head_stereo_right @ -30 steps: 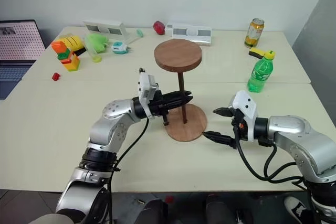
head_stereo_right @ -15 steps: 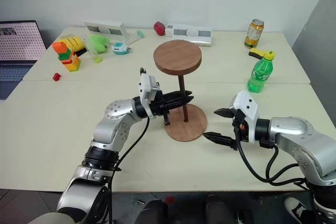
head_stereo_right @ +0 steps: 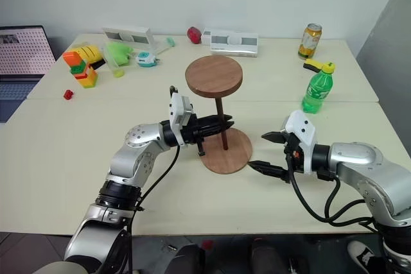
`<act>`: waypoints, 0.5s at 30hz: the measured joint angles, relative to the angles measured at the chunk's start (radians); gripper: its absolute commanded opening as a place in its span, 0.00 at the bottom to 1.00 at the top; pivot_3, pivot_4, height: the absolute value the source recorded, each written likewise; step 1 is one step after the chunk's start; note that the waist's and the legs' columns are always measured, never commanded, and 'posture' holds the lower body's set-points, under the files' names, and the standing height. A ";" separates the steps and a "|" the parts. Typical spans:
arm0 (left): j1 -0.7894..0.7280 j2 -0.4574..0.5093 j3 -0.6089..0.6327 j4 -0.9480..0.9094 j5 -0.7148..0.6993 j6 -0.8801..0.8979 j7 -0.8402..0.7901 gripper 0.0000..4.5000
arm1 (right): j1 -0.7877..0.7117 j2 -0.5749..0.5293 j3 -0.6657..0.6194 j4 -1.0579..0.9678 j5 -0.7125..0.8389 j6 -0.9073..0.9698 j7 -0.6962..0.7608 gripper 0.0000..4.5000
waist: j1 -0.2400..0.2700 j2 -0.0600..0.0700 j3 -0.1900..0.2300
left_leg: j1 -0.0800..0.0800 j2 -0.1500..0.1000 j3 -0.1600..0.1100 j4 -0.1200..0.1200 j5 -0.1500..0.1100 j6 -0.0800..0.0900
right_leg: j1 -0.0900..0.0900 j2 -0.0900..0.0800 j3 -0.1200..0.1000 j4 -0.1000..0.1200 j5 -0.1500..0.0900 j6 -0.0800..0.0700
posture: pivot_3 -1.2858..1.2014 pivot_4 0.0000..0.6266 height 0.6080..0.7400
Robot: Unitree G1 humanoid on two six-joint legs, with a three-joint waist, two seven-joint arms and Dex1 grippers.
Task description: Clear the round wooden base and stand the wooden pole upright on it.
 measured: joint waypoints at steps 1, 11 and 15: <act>0.000 0.000 -0.001 0.002 0.000 -0.001 0.001 0.06 | 0.000 0.001 0.001 0.000 -0.001 -0.001 0.000 1.00 | 0.000 0.000 0.000 | 0.001 0.000 0.000 0.000 0.000 0.000 | 0.001 0.000 0.000 0.000 0.000 0.000 | 0.52 0.24 1.00; 0.025 0.047 -0.014 0.031 0.016 0.112 -0.005 0.41 | -0.005 0.017 0.009 0.004 -0.013 -0.020 -0.011 1.00 | -0.007 0.000 0.000 | 0.003 0.001 0.000 -0.001 -0.001 0.002 | 0.003 0.001 0.000 -0.001 0.000 0.000 | 0.52 0.24 1.00; 0.034 0.072 -0.009 0.017 0.016 0.119 -0.014 0.58 | -0.006 0.024 0.011 0.010 -0.021 -0.024 -0.011 1.00 | -0.004 0.000 0.000 | 0.001 0.001 -0.001 -0.001 -0.001 0.002 | 0.001 0.001 -0.001 -0.001 0.000 0.000 | 0.52 0.24 1.00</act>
